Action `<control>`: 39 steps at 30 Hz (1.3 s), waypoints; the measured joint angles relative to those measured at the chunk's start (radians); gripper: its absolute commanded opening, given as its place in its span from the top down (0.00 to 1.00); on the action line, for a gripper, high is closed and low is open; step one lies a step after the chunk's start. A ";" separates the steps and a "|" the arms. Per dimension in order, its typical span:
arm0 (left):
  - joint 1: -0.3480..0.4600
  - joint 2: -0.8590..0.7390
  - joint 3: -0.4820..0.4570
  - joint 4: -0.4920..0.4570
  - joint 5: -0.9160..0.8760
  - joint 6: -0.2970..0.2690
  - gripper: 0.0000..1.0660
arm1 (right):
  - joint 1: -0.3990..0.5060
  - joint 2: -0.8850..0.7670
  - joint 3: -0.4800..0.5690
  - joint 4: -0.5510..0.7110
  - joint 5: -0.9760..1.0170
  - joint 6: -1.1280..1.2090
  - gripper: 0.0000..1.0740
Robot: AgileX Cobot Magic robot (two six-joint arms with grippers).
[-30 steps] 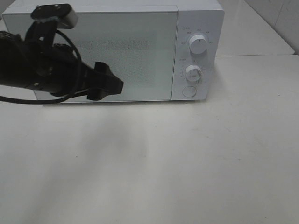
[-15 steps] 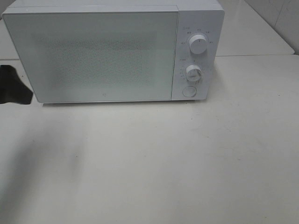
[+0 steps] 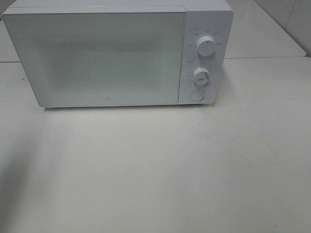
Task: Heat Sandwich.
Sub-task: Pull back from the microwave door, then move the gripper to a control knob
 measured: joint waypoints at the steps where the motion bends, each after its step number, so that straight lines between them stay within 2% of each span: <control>1: 0.000 -0.021 0.011 0.002 0.013 -0.003 0.14 | 0.000 0.000 0.000 0.000 0.000 0.000 0.29; 10: 0.000 -0.274 0.125 0.024 0.127 -0.021 0.14 | 0.000 0.000 0.000 0.000 0.000 0.000 0.29; 12: 0.000 -0.390 0.153 0.054 0.178 -0.024 0.14 | 0.000 0.000 0.000 0.000 0.000 0.000 0.29; 14: 0.000 -0.423 0.163 0.064 0.191 -0.031 0.14 | 0.000 0.000 0.000 0.000 0.000 0.000 0.29; 15: 0.000 -0.501 0.185 0.089 0.217 -0.046 0.14 | 0.000 0.000 0.000 0.000 0.000 0.000 0.29; 20: 0.000 -0.639 0.214 0.108 0.237 -0.061 0.14 | 0.000 0.000 0.000 0.000 0.000 0.000 0.29; 24: 0.000 -0.810 0.224 0.125 0.251 -0.061 0.14 | 0.000 0.000 0.000 0.000 0.000 0.000 0.29; 39: 0.000 -0.857 0.257 0.119 0.205 -0.061 0.14 | 0.000 0.000 0.000 0.000 0.000 0.000 0.29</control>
